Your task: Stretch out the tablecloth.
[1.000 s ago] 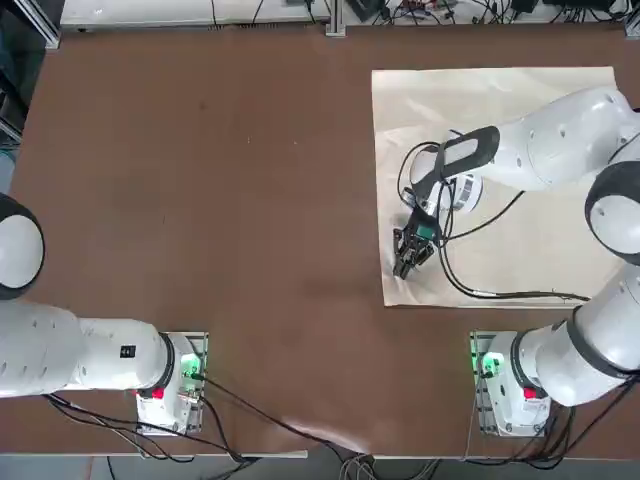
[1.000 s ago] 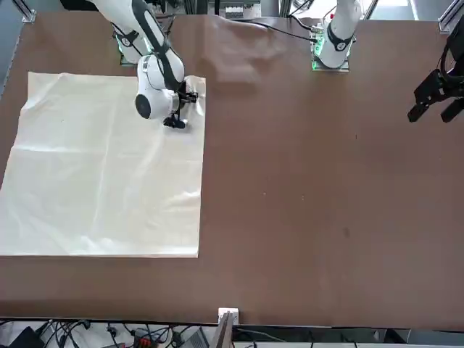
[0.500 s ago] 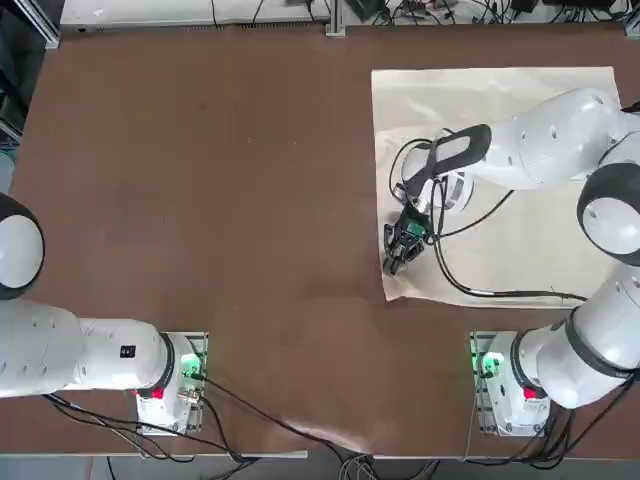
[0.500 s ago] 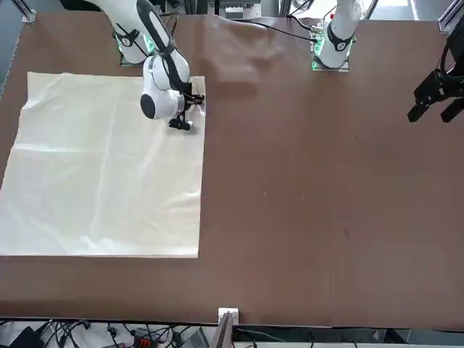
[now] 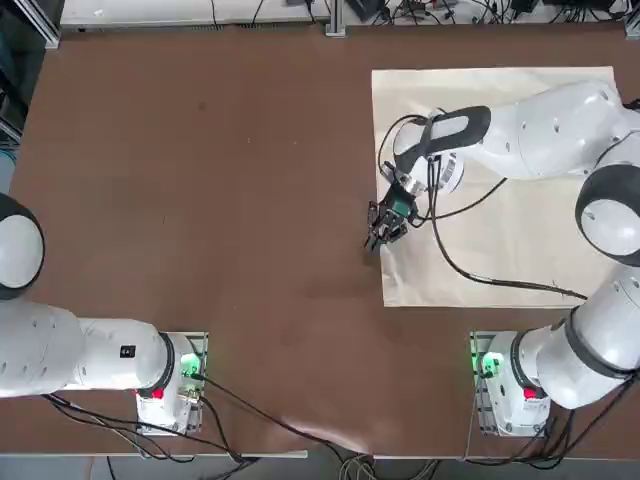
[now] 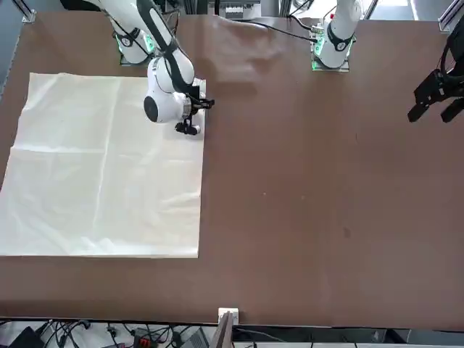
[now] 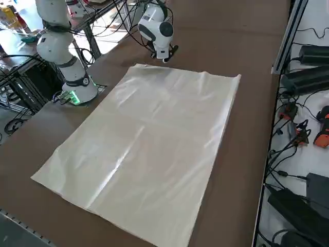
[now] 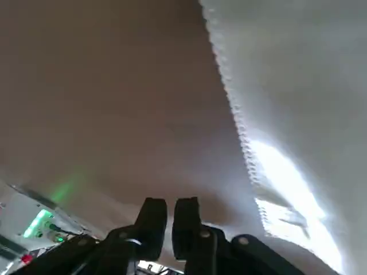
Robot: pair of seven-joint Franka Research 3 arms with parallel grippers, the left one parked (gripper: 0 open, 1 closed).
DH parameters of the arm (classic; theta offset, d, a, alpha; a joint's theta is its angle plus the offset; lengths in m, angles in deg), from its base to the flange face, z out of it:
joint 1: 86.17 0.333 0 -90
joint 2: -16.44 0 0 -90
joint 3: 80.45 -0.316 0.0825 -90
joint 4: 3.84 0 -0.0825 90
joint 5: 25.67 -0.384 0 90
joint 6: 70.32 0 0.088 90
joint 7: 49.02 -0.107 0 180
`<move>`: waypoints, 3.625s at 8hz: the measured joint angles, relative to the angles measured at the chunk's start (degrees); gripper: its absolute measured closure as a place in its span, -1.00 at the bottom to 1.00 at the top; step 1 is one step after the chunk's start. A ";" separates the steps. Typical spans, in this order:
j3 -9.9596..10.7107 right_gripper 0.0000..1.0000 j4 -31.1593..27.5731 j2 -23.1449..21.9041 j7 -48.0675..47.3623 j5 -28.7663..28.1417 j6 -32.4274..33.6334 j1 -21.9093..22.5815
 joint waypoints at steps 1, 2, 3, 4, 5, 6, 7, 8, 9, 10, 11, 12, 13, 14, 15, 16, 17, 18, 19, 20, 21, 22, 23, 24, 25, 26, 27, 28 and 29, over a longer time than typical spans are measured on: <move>0.00 0.70 1.68 -0.76 -1.59 0.00 0.91 -0.01; 0.00 0.70 2.57 -1.63 -2.40 0.03 1.24 -0.04; 0.01 0.70 2.88 -2.19 -2.52 0.89 1.27 -0.27; 0.10 0.70 3.00 -2.63 -2.55 3.04 1.25 -0.99; 0.19 0.70 3.02 -3.07 -2.55 6.10 1.32 -2.04; 0.24 0.70 2.94 -3.23 -2.59 8.60 1.70 -2.81; 0.25 0.70 2.35 -3.14 -2.66 9.85 2.06 -3.03; 0.22 0.70 1.19 -3.10 -2.66 10.25 2.08 -3.01; 0.22 0.70 0.46 -3.16 -2.62 11.45 2.07 -3.14; 0.23 0.70 0.53 -3.52 -2.62 14.21 2.07 -3.66; 0.24 0.68 0.94 -4.68 -2.64 17.86 2.07 -4.58; 0.27 0.66 1.93 -6.37 -2.70 22.53 2.81 -6.15; 0.39 0.65 4.10 -8.13 -2.76 27.73 5.76 -8.57; 0.55 0.64 7.56 -9.50 -2.76 32.43 9.99 -11.37; 0.90 0.59 11.79 -10.41 -2.73 36.58 14.00 -13.89; 1.63 0.56 15.79 -10.94 -2.57 40.07 16.80 -15.50; 2.87 0.54 19.54 -11.37 -2.49 42.99 18.76 -16.14; 4.31 0.43 23.20 -11.80 -1.92 45.71 20.70 -16.27; 5.73 0.10 27.02 -12.15 -0.45 48.11 22.75 -16.30; 7.27 -0.23 30.72 -12.33 1.35 49.40 24.57 -16.30; 9.08 -0.59 34.04 -12.45 3.14 49.77 26.37 -16.33; 10.84 -0.97 36.74 -12.56 5.27 49.86 28.03 -16.37; 12.44 -1.00 39.12 -12.68 7.12 49.91 29.24 -16.42; 13.86 -1.00 41.22 -12.84 7.89 49.94 29.97 -16.49; 14.92 -1.00 43.16 -13.14 8.15 50.35 31.12 -16.80; 15.33 -1.00 44.62 -13.67 8.53 51.56 32.72 -17.29; 15.29 -1.00 46.02 -14.09 8.73 53.63 34.01 -17.39; 15.01 -1.00 47.19 -14.40 8.74 55.22 34.69 -17.20; 14.80 -1.00 47.77 -14.56 8.74 55.84 35.11 -16.91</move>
